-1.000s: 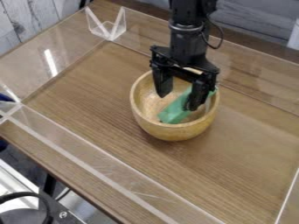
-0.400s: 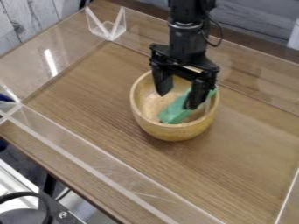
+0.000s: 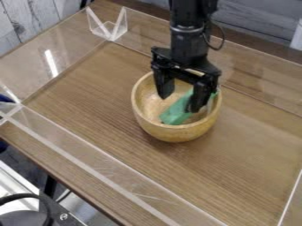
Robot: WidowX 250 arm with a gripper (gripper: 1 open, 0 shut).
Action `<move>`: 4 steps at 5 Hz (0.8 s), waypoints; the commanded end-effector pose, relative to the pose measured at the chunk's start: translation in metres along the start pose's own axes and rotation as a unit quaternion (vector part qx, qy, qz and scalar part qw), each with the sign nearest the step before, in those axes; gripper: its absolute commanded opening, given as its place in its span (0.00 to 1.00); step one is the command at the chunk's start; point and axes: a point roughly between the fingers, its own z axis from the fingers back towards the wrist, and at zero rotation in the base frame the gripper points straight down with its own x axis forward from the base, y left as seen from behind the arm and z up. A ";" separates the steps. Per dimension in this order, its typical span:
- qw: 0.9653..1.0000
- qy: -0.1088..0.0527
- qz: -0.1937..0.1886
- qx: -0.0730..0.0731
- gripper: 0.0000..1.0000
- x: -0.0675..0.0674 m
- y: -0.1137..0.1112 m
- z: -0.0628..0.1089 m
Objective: Remove the green block from inside the brown bowl and put it on the table
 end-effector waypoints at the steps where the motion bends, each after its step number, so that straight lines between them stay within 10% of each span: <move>1: 1.000 -0.015 0.000 0.004 1.00 0.006 0.002 0.002; 2: 1.000 -0.008 0.001 0.004 1.00 0.008 0.003 -0.008; 3: 1.000 -0.004 0.003 0.004 0.00 0.009 0.004 -0.014; 4: 1.000 -0.007 0.004 0.004 0.00 0.009 0.004 -0.011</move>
